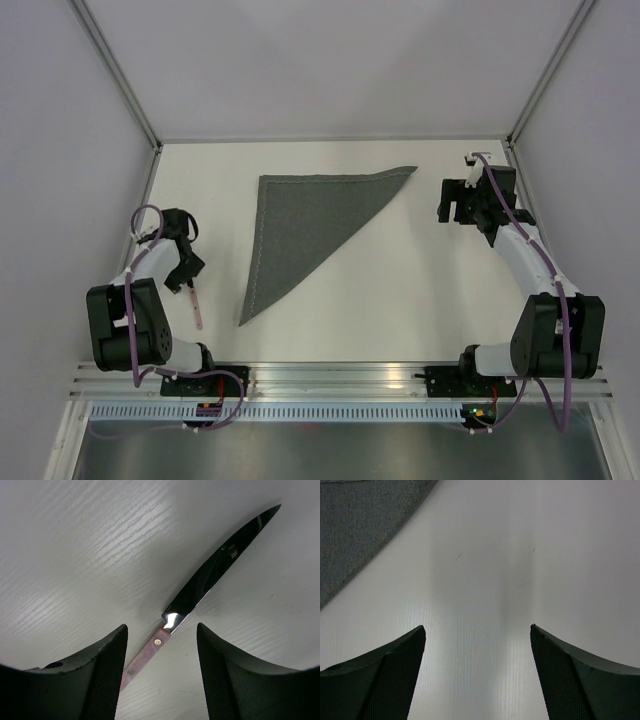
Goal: Fold the napkin, place the utensils inside, and roll it up
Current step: Grab a utensil with the left arm
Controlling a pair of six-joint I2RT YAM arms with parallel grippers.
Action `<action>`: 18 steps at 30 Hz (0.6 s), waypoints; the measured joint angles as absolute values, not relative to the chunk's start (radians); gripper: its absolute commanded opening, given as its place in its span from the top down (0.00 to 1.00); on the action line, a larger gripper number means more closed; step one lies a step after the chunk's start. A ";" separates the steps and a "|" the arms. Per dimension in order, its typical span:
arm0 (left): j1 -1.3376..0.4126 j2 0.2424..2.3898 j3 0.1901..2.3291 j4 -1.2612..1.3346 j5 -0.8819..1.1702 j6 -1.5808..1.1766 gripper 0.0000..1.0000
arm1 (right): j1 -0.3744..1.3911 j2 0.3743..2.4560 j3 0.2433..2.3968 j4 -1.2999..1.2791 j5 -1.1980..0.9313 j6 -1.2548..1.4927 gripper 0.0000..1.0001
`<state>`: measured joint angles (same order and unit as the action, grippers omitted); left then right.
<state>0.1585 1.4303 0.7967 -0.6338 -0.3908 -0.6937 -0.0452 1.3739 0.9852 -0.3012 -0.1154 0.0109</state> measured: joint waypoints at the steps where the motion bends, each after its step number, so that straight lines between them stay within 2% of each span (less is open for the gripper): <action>1: 0.167 1.427 0.787 -0.636 -0.382 -0.693 0.38 | -0.047 1.374 0.985 -0.301 -0.115 0.011 0.10; 10: 0.172 1.397 0.732 -0.638 -0.311 -0.694 0.39 | -0.052 1.376 0.985 -0.301 -0.115 0.011 0.10; 13: 0.172 1.397 0.706 -0.632 -0.296 -0.699 0.45 | -0.055 1.376 0.985 -0.302 -0.116 0.011 0.10; 18: 0.173 1.393 0.698 -0.614 -0.274 -0.704 0.48 | -0.066 1.376 0.985 -0.304 -0.116 0.011 0.10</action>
<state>0.1726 1.3926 0.6983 -0.6136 -0.2745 -0.7040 -0.0658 1.3758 0.9852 -0.3038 -0.1162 0.0109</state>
